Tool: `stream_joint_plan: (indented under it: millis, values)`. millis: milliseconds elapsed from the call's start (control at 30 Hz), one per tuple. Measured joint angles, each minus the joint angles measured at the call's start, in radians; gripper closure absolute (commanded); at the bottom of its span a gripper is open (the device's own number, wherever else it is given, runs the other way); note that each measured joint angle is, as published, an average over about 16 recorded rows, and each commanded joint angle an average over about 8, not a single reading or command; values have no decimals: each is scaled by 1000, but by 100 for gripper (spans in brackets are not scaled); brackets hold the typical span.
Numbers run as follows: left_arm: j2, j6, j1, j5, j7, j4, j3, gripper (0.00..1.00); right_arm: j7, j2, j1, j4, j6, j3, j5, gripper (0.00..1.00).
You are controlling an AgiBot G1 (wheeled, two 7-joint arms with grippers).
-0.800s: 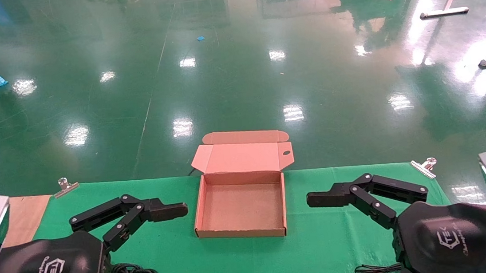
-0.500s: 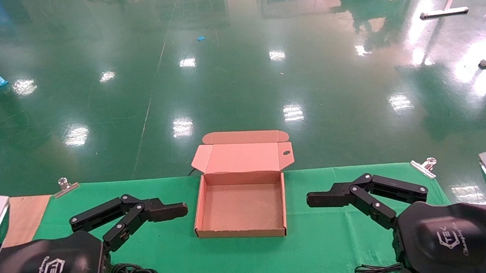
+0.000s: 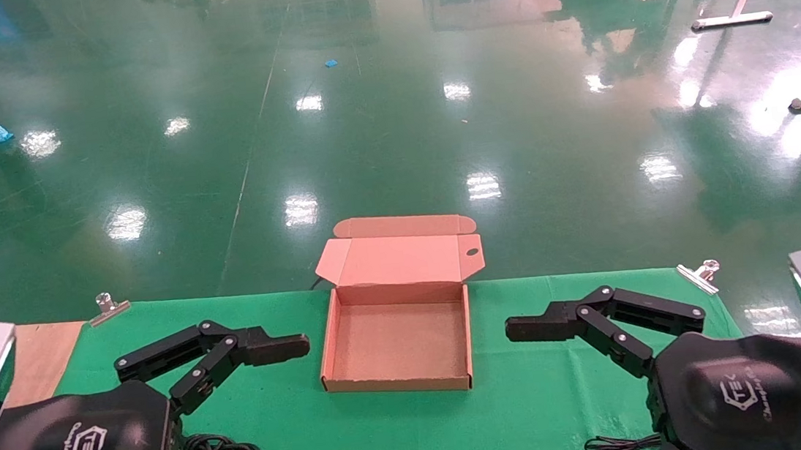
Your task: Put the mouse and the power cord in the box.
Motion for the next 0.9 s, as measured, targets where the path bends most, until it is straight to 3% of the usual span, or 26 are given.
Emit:
stream_joint_plan:
  millis: [900]
  values:
    - [0,0,0,0,0,0,0,0,0,0,0,0,0,0,0,0]
